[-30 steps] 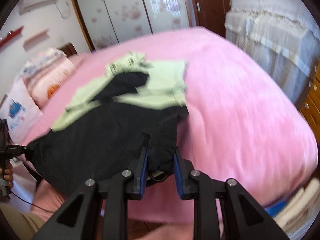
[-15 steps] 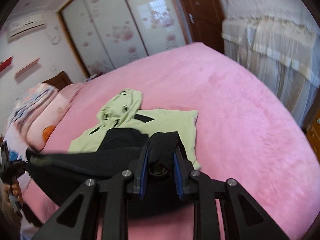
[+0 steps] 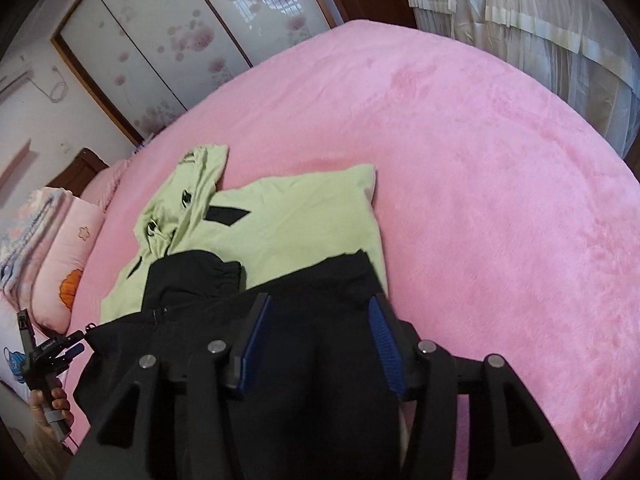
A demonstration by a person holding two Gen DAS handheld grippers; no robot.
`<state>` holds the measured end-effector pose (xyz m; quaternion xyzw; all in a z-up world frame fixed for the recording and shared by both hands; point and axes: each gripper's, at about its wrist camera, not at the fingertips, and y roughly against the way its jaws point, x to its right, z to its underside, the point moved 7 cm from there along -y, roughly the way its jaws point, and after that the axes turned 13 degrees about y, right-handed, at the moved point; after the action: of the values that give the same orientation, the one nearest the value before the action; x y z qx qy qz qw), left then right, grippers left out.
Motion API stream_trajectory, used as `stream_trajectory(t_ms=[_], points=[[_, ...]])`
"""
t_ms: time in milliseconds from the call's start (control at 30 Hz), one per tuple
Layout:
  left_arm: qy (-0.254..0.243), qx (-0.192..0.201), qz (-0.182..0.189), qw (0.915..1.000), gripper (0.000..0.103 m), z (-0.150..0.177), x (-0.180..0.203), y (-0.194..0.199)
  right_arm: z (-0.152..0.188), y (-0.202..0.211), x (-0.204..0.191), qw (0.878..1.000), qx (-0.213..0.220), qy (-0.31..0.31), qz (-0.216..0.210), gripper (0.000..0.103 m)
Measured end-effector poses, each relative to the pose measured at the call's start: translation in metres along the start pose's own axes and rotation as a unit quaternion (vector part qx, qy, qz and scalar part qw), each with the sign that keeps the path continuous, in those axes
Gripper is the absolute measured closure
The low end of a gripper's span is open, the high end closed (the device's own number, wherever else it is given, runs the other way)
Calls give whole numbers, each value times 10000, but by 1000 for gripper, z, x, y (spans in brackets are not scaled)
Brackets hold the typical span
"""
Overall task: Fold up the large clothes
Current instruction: 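Lift the black hem with both tools and fold it toward the hood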
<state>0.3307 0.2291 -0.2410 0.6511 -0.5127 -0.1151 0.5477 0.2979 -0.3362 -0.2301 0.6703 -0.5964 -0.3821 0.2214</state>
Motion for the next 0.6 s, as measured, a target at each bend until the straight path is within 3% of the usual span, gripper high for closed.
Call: stream_trajectory(t_ms=[200, 600], points=[[-787, -174, 37, 9967, 52, 4, 0, -4, -3, -15, 10, 9969, -228, 649, 387, 52], [-1748, -663, -207, 9822, 52, 13, -3, -35, -2, -57, 4, 9927, -740, 944, 150, 52]])
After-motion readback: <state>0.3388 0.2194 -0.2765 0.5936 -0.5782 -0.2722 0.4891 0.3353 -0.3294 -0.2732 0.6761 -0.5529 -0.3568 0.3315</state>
